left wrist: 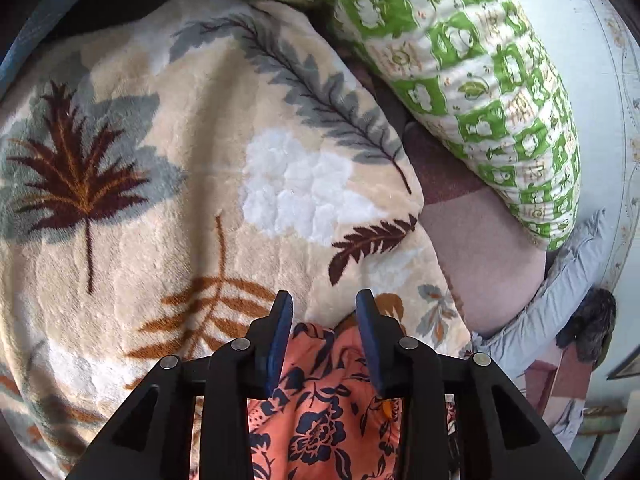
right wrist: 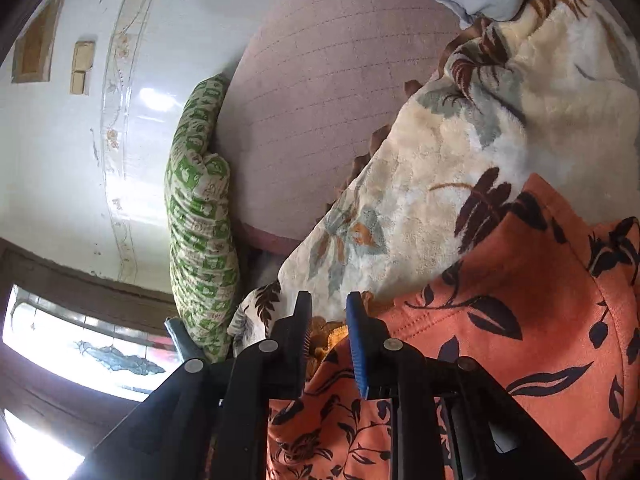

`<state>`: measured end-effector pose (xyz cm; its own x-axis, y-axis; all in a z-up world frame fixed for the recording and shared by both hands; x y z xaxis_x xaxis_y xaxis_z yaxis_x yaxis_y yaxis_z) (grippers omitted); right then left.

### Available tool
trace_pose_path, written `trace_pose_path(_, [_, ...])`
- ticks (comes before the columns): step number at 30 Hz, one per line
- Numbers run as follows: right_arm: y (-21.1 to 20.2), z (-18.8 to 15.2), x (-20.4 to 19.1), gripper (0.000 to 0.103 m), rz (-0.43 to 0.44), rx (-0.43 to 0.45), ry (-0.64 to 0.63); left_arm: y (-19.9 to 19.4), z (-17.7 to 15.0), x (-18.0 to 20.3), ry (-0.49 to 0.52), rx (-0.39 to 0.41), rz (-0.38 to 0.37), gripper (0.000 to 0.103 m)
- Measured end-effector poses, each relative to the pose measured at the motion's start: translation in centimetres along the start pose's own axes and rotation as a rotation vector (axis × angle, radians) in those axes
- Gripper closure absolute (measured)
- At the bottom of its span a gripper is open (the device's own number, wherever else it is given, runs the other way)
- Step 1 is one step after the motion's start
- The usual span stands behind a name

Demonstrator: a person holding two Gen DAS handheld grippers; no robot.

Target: Fold small clothes

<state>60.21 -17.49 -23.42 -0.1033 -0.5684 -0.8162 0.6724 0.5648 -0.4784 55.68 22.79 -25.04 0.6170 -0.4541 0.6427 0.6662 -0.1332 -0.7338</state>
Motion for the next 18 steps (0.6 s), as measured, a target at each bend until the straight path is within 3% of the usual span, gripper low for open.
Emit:
trace_pose_path(5, [-0.1,-4.8,-3.7,0.070,0.104,-0.178,-0.132,-1.8,-2.3,0.3,0.131,-0.053,-0.064,0.060])
trace_pose_path(10, [0.2,-13.6,-8.4,0.059,0.257,-0.424,-0.219,-1.7,-7.4,0.6,0.268,-0.175,-0.084,0.059])
trace_pose_path(12, [0.7,-16.8,-8.0,0.047,0.183,-0.490,-0.299,-1.0,-8.9,0.2,0.302,-0.209,-0.072,0.059])
trace_pose_path(14, [2.0,-19.4,-5.5,0.046,0.024,-0.583,-0.332,-0.2,-9.6,-0.2,0.338,-0.221,-0.042,0.059])
trace_pose_path(16, [3.6,-19.3,-3.4,0.054,-0.104,-0.559,-0.343,0.0,-9.4,-0.3,0.348,-0.197,-0.020,0.060])
trace_pose_path(18, [5.3,-16.9,-3.8,0.059,-0.112,-0.456,-0.327,-0.1,-8.5,-0.3,0.347,-0.152,0.007,0.063])
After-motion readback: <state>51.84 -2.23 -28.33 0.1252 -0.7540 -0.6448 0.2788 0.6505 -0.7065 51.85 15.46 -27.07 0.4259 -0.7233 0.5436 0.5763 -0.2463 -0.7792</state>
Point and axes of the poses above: each gripper's, at about its wrist camera, not at the fingertips, and y roughly the way its jaws point, x to its right, z to its top, the point moved 9 cm from there along y, roughly the way its jaws point, and after that the axes turned 15 degrees about x, right-handed, at the moved point
